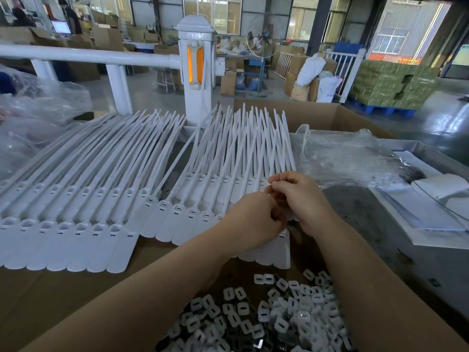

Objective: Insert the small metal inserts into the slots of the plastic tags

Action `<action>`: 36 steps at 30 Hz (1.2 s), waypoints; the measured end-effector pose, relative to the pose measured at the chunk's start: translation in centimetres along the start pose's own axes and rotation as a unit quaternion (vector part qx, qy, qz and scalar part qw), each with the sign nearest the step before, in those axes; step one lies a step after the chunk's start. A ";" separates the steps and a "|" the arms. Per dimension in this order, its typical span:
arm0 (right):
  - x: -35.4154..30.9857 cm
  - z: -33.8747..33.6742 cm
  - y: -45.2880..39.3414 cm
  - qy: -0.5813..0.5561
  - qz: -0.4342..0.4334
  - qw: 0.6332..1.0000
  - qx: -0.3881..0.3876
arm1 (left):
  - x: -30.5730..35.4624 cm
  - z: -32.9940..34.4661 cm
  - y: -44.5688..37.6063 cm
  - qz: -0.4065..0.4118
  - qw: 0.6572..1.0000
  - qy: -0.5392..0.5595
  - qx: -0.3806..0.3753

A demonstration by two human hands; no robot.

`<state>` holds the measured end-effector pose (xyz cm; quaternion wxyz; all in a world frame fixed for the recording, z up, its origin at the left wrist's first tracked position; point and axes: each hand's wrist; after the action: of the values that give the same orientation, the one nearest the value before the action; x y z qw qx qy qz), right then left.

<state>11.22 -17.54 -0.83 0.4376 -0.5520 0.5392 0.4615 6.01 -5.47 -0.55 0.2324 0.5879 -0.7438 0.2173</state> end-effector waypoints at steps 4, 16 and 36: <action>0.0 0.0 0.0 0.001 -0.002 1.000 0.001 | 0.2 0.1 -0.1 -0.006 1.000 -0.013 0.004; -0.4 0.1 0.3 0.020 -0.004 1.000 -0.005 | -0.5 -0.9 2.4 0.204 0.951 -0.231 0.014; -4.7 -5.5 1.3 0.146 -0.097 0.984 -0.009 | 0.1 -2.4 3.0 0.059 0.977 -0.171 -0.114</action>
<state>10.15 -22.07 4.80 0.3917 -0.6671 0.5370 0.3364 3.25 -3.46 1.22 0.1545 0.5408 -0.8259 0.0408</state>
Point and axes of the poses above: each hand's wrist, its own y-axis away from the middle knuckle, its own z-axis out of the palm, x = y × z, and after that the axes turned 2 degrees about -z, right-handed
